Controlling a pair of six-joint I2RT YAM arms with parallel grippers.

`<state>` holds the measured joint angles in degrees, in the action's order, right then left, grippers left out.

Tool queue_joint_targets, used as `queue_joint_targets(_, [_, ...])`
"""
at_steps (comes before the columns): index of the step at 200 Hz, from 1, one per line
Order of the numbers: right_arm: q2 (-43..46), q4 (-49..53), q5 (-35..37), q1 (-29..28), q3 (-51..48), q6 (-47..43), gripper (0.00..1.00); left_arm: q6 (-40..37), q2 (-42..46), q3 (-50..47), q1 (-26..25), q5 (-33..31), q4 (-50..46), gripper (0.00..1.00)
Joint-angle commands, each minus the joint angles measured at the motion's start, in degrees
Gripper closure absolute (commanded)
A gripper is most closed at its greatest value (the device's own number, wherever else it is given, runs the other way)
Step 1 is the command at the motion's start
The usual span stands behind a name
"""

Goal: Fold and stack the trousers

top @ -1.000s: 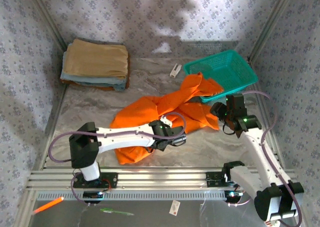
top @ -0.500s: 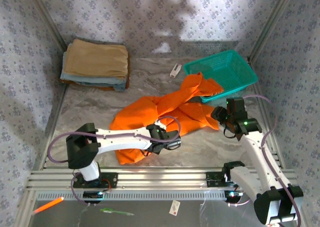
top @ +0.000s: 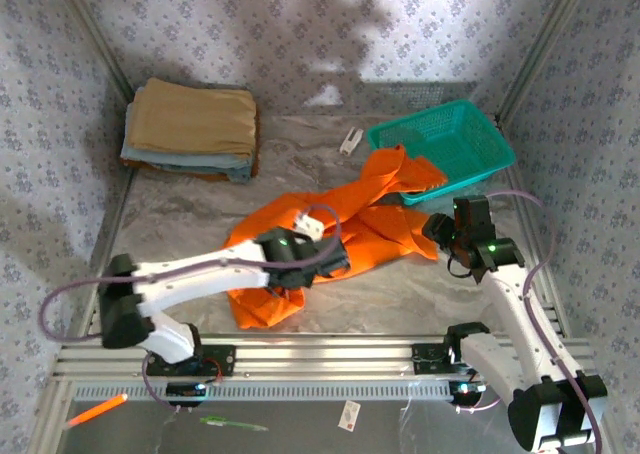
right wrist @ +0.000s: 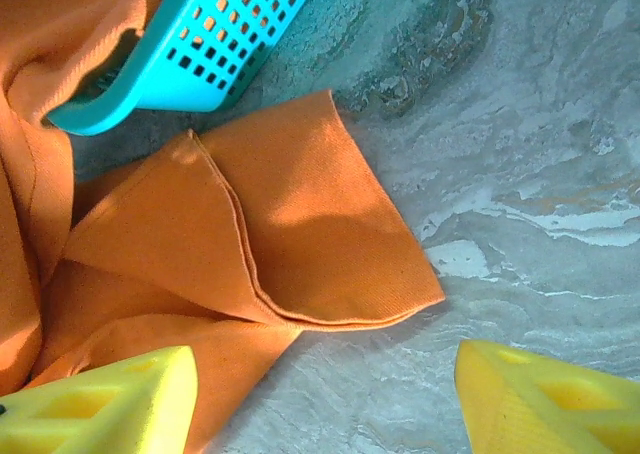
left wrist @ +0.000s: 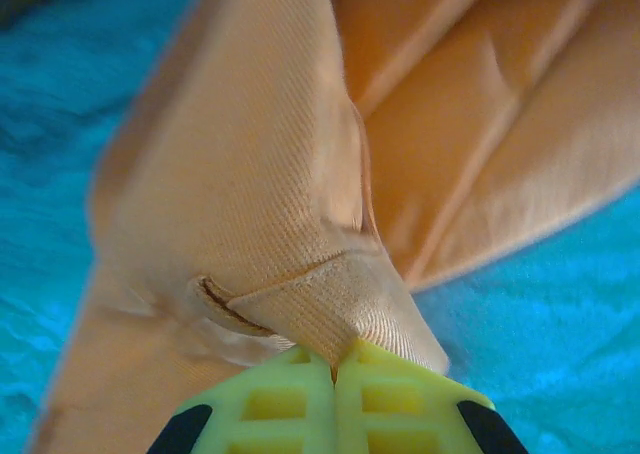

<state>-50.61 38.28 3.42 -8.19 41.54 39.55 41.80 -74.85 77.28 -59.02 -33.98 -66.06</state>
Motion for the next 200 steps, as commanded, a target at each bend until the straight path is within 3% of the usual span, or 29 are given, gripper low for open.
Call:
queue_joint_targets(1, [0.5,-1.2,-0.7,-1.1,-1.3,0.2,0.30,-9.9,8.2,-2.1,12.8,0.0,-2.6,1.00])
queue_joint_targets(20, [-0.1,-1.8,-1.0,-2.2,-2.1,0.8,0.30,-16.0,13.3,-4.8,25.4,0.9,2.1,1.00])
queue_joint_targets(49, [-1.2,-2.5,-1.4,-4.0,-2.6,1.1,0.30,-23.1,15.3,-4.7,45.5,8.2,10.1,1.00])
queue_joint_targets(67, [-1.6,-2.8,-1.4,-4.8,-2.7,1.2,0.30,-25.3,12.1,-4.7,55.3,16.1,15.7,1.00])
queue_joint_targets(78, [-1.7,-2.7,-1.2,-4.9,-2.7,1.1,0.30,-26.1,9.2,-3.9,58.8,18.1,16.9,1.00])
queue_joint_targets(99, [-1.3,-1.8,-0.5,-4.5,-2.5,0.6,0.30,-26.4,5.0,-4.4,62.9,14.1,20.1,1.00])
queue_joint_targets(137, [-2.0,-0.9,-0.8,-2.4,-1.8,-0.1,0.23,-18.2,-2.3,-3.0,72.6,14.1,21.8,1.00])
queue_joint_targets(155, [-2.8,-2.7,-2.6,0.0,-0.5,0.3,0.20,-10.9,-3.9,-2.2,77.4,14.5,19.2,1.00])
queue_joint_targets(174, [-5.9,-6.4,-5.9,1.3,2.6,1.9,0.18,-5.4,-3.1,-4.7,81.3,22.4,20.7,0.68])
queue_joint_targets(186, [-9.3,-7.3,-6.9,0.9,5.7,2.7,0.18,-4.1,-2.3,-6.2,81.4,26.0,21.7,0.34])
queue_joint_targets(200, [-13.5,-8.9,-8.4,-0.1,8.8,3.6,0.18,-3.6,-1.1,-7.4,81.4,28.5,20.9,0.20])
